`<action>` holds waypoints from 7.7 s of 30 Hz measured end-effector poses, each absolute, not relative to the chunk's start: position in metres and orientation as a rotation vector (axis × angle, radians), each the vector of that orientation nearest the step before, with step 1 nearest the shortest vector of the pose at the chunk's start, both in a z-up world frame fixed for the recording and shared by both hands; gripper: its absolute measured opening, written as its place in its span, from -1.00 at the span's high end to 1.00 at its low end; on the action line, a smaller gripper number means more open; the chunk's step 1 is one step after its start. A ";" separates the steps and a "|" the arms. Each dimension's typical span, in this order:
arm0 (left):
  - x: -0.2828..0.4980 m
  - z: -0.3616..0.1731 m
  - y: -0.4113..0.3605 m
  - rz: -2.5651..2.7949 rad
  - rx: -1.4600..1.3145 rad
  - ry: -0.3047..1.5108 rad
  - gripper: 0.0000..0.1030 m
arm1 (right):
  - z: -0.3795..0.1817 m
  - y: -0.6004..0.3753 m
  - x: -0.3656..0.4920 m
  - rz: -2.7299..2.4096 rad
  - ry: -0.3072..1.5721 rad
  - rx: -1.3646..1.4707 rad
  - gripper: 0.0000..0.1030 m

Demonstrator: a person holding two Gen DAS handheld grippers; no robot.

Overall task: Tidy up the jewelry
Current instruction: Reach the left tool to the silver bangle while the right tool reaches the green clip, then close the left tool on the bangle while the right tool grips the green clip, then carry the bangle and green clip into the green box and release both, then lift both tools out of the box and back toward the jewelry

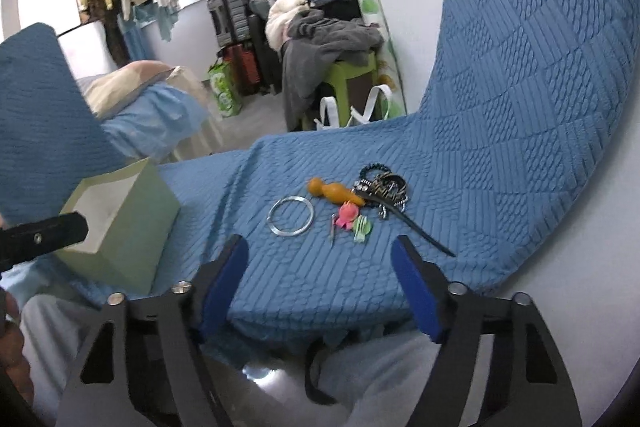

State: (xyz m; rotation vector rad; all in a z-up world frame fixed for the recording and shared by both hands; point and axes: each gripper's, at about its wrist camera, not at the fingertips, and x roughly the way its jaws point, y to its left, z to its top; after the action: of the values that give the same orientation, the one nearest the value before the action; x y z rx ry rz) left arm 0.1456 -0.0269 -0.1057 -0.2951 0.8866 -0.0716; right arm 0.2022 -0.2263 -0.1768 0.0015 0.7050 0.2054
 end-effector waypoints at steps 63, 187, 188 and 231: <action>0.334 -0.257 -0.091 -0.211 -0.109 1.044 0.54 | -0.301 -0.246 0.345 0.228 0.975 -0.068 0.66; 0.121 -0.020 0.134 0.043 -0.354 0.673 0.38 | -0.048 0.000 0.221 0.600 0.649 -0.168 0.33; 0.120 -0.015 0.132 0.041 -0.356 0.664 0.38 | -0.044 -0.004 0.221 0.592 0.643 -0.167 0.33; 0.157 -0.017 -0.005 -0.014 -0.366 0.640 -0.43 | -0.053 -0.202 0.220 0.431 0.594 -0.142 0.33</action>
State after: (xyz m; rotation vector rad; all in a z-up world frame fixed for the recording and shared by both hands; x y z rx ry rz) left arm 0.1571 -0.0046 -0.0174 -0.3660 0.6396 -0.0137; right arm 0.2204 -0.2022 -0.0529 -0.1418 0.5940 0.4315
